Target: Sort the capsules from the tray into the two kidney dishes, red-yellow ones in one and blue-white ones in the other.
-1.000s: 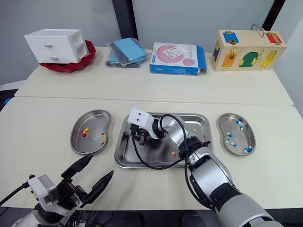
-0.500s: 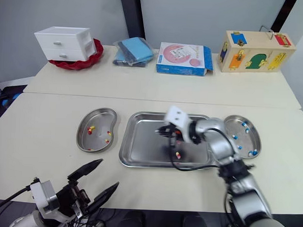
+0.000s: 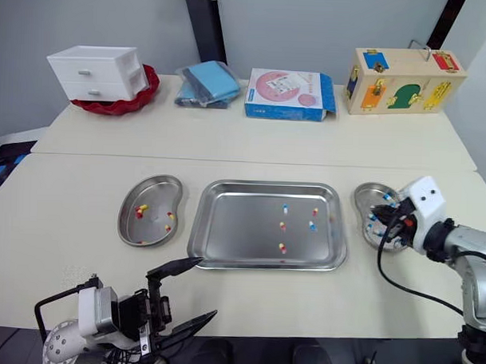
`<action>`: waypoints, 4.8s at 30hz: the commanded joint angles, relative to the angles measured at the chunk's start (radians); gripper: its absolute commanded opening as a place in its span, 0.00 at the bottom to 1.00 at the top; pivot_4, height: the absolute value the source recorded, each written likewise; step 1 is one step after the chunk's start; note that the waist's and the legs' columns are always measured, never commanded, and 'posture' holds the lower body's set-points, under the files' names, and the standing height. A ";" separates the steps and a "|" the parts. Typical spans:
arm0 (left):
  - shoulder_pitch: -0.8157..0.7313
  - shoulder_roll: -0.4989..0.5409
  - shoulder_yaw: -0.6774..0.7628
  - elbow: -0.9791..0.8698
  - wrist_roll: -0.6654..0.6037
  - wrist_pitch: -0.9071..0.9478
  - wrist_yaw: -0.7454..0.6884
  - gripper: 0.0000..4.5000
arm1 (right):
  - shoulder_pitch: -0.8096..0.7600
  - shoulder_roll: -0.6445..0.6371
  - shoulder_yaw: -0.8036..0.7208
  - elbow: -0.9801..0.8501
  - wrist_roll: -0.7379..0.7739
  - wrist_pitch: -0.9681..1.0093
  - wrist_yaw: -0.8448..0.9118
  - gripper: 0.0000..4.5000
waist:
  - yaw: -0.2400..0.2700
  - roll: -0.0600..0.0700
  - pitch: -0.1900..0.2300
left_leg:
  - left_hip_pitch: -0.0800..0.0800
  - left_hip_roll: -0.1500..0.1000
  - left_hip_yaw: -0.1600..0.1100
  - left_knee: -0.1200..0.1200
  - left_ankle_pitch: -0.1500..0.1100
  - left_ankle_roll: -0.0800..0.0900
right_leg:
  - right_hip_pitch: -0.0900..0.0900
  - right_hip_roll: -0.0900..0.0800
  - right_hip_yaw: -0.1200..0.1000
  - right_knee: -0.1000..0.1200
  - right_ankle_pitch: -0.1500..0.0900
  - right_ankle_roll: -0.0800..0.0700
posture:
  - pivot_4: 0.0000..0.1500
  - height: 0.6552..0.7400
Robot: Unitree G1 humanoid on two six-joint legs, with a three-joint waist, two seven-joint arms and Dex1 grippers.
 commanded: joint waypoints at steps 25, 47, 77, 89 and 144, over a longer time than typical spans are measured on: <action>0.009 -0.002 0.009 -0.010 0.009 -0.016 0.081 1.00 | 0.075 -0.100 -0.027 0.121 0.095 -0.153 -0.066 0.98 | 0.003 0.000 0.000 | 0.001 0.000 0.000 0.001 0.000 0.000 | 0.001 0.000 0.000 0.000 0.000 0.000 | 1.00 1.00; 0.143 0.436 0.653 0.182 -0.006 0.544 0.309 1.00 | 0.461 -0.229 -0.180 0.265 0.215 -0.641 0.439 0.98 | 0.005 -0.002 0.001 | 0.007 0.000 0.000 0.001 0.000 0.000 | 0.009 0.000 0.000 -0.001 -0.001 0.000 | 1.00 1.00; -0.112 0.593 0.548 0.523 0.208 0.552 0.061 1.00 | 0.487 -0.160 -0.138 0.274 0.244 -0.728 0.399 0.98 | 0.000 -0.001 0.001 | 0.008 0.001 0.001 -0.003 0.000 0.000 | 0.007 0.000 0.000 -0.002 -0.001 0.000 | 1.00 1.00; -0.182 0.598 0.448 0.270 0.109 0.682 0.005 1.00 | 0.583 -0.029 -0.098 0.081 0.313 -0.791 0.382 0.98 | 0.013 -0.002 0.001 | 0.007 0.001 0.000 -0.003 0.000 0.000 | 0.008 0.000 -0.002 -0.002 -0.001 0.000 | 1.00 1.00; -1.184 -0.045 -0.572 0.664 0.565 0.559 -0.143 0.74 | 0.735 0.176 0.190 -0.090 0.208 -1.053 0.078 1.00 | 0.026 0.000 0.000 | 0.007 -0.001 -0.004 0.004 0.000 0.000 | 0.012 0.001 -0.003 0.001 -0.001 0.000 | 1.00 1.00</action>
